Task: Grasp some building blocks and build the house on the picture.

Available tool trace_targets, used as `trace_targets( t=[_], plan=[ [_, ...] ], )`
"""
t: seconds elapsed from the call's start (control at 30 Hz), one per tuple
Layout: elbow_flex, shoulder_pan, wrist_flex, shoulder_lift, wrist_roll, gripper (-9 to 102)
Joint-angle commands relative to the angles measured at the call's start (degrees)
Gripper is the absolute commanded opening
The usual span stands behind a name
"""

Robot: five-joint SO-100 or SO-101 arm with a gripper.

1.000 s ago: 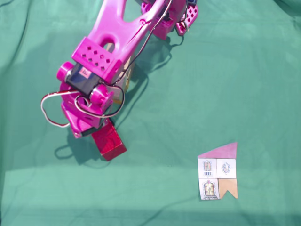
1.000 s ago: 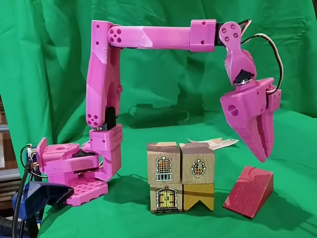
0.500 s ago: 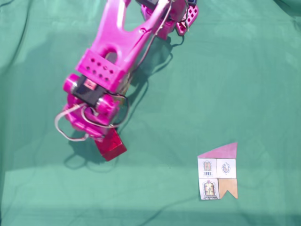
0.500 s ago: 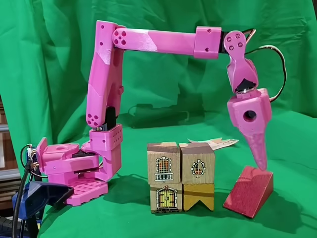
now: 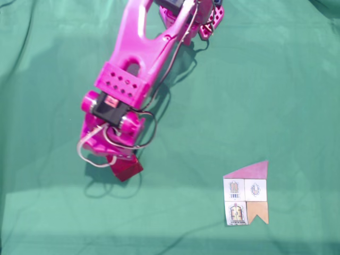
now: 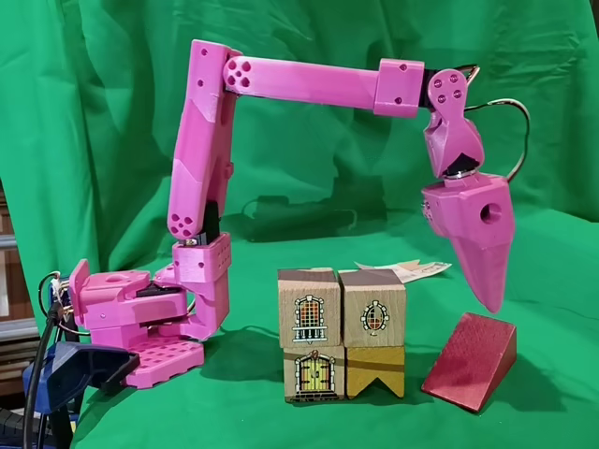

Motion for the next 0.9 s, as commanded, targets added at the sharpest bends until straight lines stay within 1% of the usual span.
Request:
trace_targets(
  t=[0.0,0.2,0.37,0.63,0.87],
  plan=[
    [0.09,0.26,-0.70,0.35,-6.24,0],
    [0.18,0.88,-0.70,0.26,-19.25,0],
    [0.00,1.93,-0.70,-0.62,-25.84,0],
    [-0.18,5.71,-0.70,-0.62,-32.78,0],
    [0.00,6.06,0.18,-0.70,-33.05,0]
  ],
)
